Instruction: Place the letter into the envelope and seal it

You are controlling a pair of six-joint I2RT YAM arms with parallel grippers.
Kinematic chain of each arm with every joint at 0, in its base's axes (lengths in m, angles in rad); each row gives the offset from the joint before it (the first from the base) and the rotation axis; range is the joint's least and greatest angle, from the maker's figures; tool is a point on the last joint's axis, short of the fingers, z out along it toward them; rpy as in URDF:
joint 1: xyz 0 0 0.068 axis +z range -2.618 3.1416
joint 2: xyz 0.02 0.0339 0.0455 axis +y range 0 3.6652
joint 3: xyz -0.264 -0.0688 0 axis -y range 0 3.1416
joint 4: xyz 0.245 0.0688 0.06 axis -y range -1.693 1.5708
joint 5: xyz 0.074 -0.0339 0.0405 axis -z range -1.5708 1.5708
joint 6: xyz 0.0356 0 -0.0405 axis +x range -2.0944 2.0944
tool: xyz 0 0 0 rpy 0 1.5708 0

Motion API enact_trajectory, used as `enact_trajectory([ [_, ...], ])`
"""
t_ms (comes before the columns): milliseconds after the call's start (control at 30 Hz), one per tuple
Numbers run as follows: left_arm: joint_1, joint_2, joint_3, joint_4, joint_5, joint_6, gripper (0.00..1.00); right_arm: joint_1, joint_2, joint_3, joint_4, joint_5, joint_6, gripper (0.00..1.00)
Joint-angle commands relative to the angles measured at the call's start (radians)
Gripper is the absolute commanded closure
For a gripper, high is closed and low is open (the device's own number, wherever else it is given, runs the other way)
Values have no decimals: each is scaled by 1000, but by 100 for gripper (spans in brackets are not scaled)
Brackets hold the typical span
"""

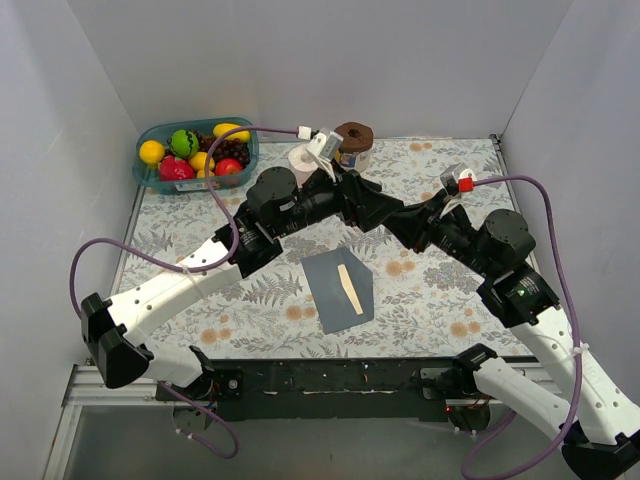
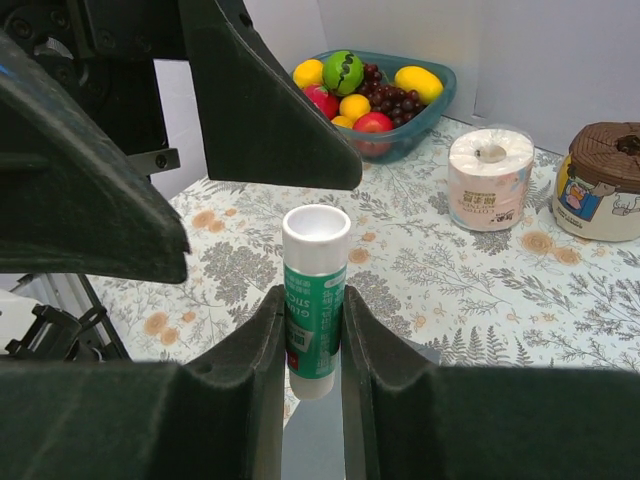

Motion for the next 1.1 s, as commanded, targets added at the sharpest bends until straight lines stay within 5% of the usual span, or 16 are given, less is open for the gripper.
enact_trajectory([
  [0, -10, 8, 46, -61, -24, 41, 23, 3, -11, 30, 41, -25, 18, 99],
  [367, -19, 35, 68, -90, -42, 53, 32, 3, -4, 27, 63, -79, 30, 99],
  [600, -25, 48, 83, -102, -27, 69, 65, 1, 7, 27, 72, -96, 36, 99],
  [633, -25, 47, 82, -102, -30, 73, 78, 1, 9, 27, 72, -97, 36, 99],
  [767, -27, 36, 79, -100, -30, 84, 100, 1, 13, 28, 69, -109, 34, 99],
  [933, -27, 15, 62, -67, 86, 116, 100, 1, 15, 31, 63, -157, 25, 99],
  [1067, -27, -27, -9, 54, 330, 116, 100, 1, -23, -13, 186, -417, 33, 99],
])
